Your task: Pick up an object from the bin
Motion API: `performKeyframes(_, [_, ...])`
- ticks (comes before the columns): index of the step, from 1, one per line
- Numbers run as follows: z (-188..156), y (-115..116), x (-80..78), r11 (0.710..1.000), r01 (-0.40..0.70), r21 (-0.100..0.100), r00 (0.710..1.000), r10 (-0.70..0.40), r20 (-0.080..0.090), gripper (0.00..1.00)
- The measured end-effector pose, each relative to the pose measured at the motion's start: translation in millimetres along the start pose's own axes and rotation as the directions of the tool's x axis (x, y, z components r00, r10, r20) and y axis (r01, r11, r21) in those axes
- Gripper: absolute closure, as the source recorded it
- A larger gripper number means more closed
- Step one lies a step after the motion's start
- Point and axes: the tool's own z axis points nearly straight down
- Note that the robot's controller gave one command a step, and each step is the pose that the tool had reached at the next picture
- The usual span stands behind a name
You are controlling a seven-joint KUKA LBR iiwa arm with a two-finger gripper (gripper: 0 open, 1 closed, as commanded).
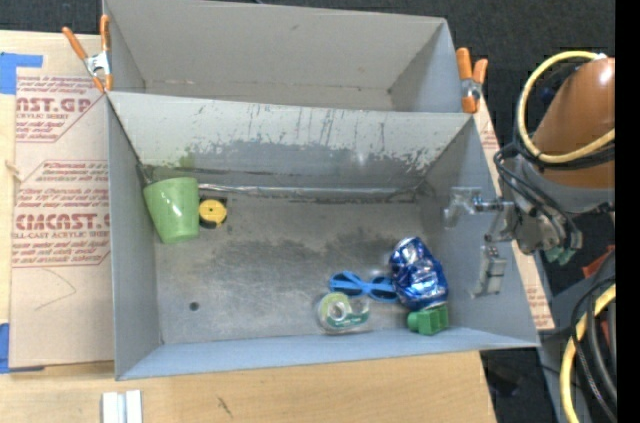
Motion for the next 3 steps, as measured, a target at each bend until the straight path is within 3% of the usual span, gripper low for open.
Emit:
performKeyframes(1, [17.7,18.3,-28.7,0.885,0.466,-0.001,0.885,-0.466,0.002,0.0])
performKeyframes(2, [136.7,26.5,-43.0,0.752,0.659,-0.001,0.752,-0.659,0.001,0.0])
performKeyframes(3, [134.0,26.5,-43.2,0.752,0.659,-0.001,0.752,-0.659,-0.001,1.0])
